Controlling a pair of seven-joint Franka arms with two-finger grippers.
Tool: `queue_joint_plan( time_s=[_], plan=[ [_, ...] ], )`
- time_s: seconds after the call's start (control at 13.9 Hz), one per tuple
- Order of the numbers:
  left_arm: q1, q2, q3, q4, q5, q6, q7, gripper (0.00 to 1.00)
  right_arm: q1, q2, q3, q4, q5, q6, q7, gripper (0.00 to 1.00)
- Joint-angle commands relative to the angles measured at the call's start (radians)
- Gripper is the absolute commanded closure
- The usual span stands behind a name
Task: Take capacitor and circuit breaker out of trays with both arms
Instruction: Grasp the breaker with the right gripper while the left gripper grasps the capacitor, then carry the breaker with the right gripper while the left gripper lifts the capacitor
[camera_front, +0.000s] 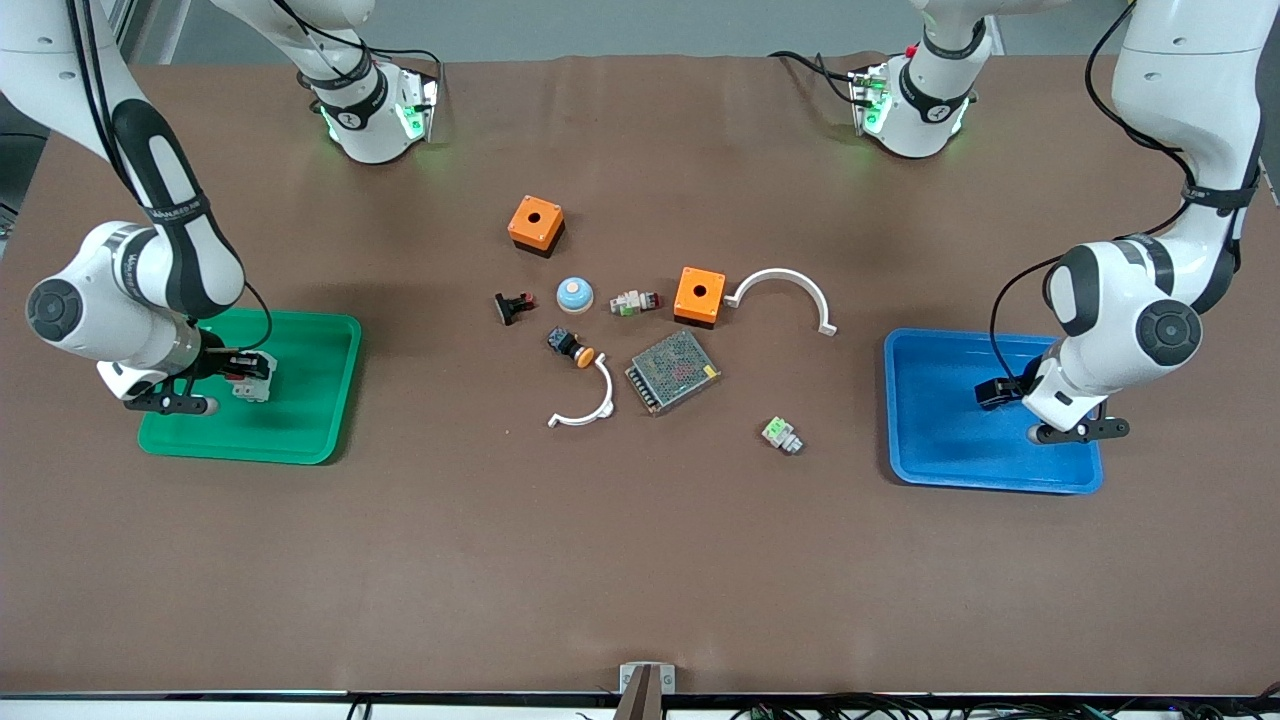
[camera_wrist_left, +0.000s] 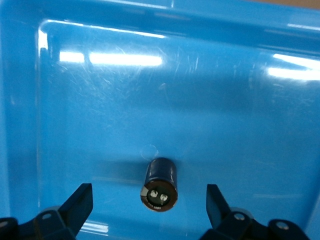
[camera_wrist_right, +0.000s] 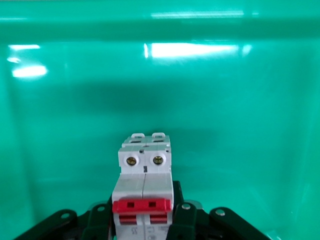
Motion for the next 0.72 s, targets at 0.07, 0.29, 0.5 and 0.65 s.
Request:
queue_joint_plan(
  time_s=[0.07, 0.29, 0.5, 0.65],
  plan=[
    [0.001, 0.008, -0.003, -0.013, 0.017, 0.024, -0.005, 0.08, 0.143, -0.025, 0.008, 0.192, 0.002, -0.224, 0.087, 1.00],
    [0.001, 0.008, -0.003, -0.026, 0.017, 0.024, -0.011, 0.28, 0.286, -0.019, 0.009, 0.214, 0.028, -0.220, 0.308, 1.00],
    [0.000, 0.006, -0.005, -0.024, 0.017, 0.023, -0.011, 0.57, 0.393, 0.033, 0.008, 0.261, 0.175, -0.211, 0.367, 1.00],
    [0.000, 0.006, -0.005, -0.019, 0.017, 0.023, -0.005, 0.73, 0.457, 0.069, 0.006, 0.275, 0.177, -0.168, 0.429, 1.00]
  ],
)
